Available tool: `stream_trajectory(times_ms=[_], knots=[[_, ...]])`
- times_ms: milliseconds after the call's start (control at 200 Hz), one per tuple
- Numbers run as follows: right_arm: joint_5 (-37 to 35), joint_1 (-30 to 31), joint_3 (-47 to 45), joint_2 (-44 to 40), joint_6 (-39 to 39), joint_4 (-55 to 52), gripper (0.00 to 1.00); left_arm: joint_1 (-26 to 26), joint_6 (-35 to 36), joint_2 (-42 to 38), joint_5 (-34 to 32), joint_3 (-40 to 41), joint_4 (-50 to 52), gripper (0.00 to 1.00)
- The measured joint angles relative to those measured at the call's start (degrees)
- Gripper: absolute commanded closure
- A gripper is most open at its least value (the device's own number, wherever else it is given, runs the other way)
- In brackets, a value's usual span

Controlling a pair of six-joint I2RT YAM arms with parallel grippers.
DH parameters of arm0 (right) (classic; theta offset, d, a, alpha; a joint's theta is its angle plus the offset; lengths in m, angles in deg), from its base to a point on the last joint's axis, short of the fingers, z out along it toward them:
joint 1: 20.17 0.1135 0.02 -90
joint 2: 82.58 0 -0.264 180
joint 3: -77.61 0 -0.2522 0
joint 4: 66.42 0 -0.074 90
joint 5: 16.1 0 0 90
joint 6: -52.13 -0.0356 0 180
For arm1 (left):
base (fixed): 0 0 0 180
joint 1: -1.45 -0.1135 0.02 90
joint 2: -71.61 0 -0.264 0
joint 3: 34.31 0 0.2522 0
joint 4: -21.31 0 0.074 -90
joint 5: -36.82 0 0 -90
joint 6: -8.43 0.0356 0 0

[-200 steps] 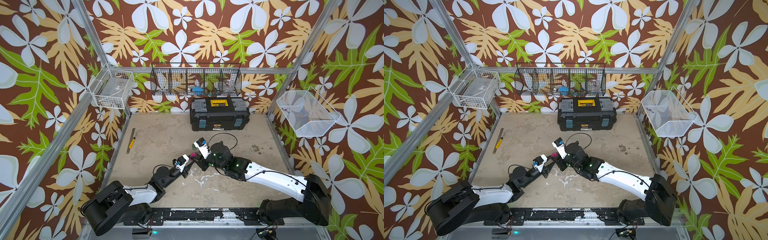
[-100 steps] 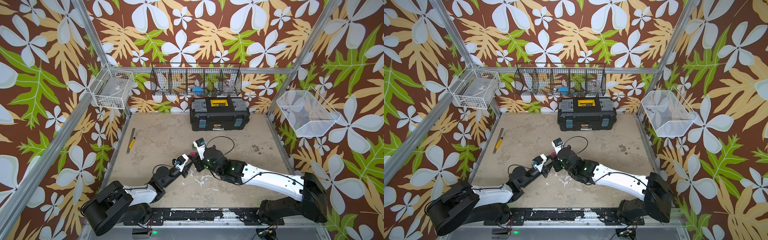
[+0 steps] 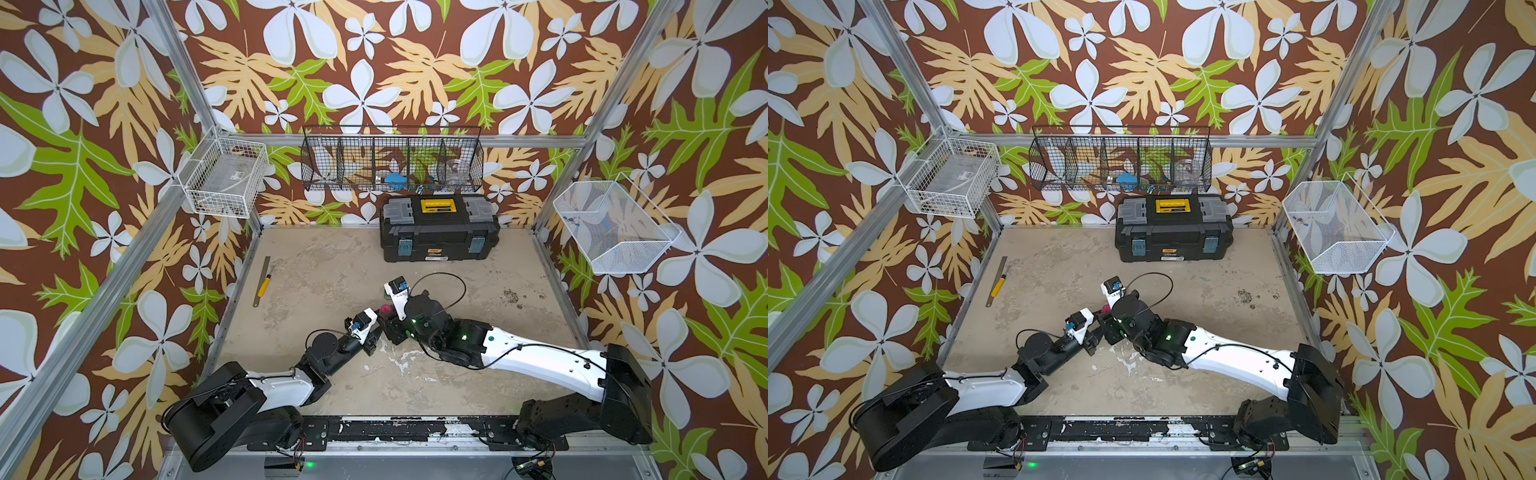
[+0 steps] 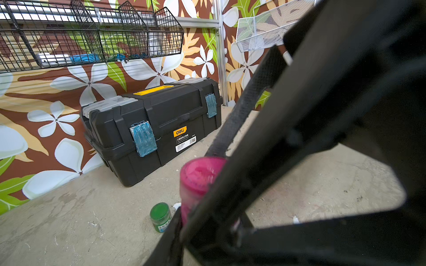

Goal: Close the paint jar lid
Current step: Screw the lid onto the paint jar.

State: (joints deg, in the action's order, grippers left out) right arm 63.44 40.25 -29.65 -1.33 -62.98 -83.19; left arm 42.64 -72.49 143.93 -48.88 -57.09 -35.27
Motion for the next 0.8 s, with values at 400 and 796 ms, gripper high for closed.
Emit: stream_trajectory(times_ms=[400, 796], knots=[[1.95, -2.25, 3.56, -4.61, 9.62, -3.34, 0.21, 0.00, 0.00, -0.02, -0.17, 0.00, 0.00, 0.97], [53.07, -26.82, 5.95, -4.39, 34.77, -3.67, 0.13, 0.00, 0.00, -0.11, -0.13, 0.02, 0.00, 0.97]])
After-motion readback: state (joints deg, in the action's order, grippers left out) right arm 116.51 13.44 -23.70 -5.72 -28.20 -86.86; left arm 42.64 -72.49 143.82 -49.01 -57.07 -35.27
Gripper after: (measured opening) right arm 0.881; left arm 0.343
